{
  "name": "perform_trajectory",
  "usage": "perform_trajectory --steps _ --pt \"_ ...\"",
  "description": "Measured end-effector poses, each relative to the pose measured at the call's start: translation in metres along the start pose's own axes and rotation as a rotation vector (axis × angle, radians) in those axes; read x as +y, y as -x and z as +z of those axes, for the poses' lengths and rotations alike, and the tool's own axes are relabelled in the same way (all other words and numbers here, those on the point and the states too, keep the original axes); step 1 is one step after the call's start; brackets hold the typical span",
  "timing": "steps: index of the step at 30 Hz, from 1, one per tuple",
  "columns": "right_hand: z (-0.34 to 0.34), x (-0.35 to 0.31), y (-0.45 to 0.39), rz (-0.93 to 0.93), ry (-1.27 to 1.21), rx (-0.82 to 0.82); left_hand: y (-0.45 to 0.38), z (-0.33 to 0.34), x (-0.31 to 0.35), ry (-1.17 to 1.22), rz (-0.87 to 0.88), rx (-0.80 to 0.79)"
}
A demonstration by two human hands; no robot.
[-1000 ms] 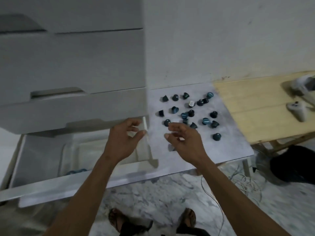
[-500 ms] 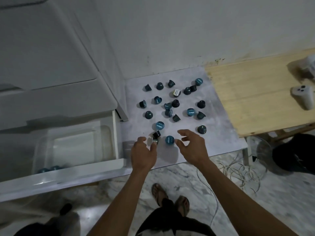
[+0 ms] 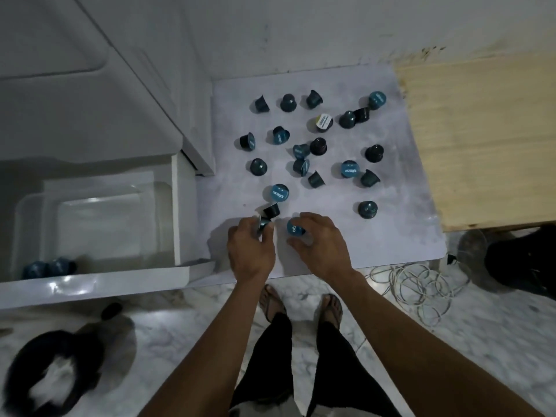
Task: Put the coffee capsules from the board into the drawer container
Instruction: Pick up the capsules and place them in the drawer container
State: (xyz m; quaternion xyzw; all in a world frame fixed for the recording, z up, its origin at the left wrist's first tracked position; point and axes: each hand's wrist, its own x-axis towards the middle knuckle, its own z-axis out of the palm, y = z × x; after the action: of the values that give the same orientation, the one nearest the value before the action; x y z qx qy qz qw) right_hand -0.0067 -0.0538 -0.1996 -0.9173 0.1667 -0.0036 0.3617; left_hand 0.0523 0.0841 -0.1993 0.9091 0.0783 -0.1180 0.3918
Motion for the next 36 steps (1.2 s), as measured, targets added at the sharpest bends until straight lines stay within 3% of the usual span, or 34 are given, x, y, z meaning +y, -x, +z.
perform_trajectory --steps 6,12,24,31,36 --pt "0.005 0.019 -0.013 -0.219 0.083 0.122 0.001 0.010 -0.001 0.037 0.073 0.077" --pt "-0.005 0.043 -0.013 -0.283 0.014 0.199 0.012 0.021 -0.012 0.061 0.217 0.141" --pt "-0.003 0.052 -0.013 -0.327 -0.062 0.242 0.019 0.024 -0.018 0.188 0.220 0.208" --pt "-0.044 0.009 0.000 -0.262 -0.231 0.272 0.060 -0.019 0.022 0.231 0.352 0.231" --pt "-0.078 -0.056 -0.003 -0.258 -0.375 0.289 0.073 -0.094 0.050 0.285 0.423 0.296"
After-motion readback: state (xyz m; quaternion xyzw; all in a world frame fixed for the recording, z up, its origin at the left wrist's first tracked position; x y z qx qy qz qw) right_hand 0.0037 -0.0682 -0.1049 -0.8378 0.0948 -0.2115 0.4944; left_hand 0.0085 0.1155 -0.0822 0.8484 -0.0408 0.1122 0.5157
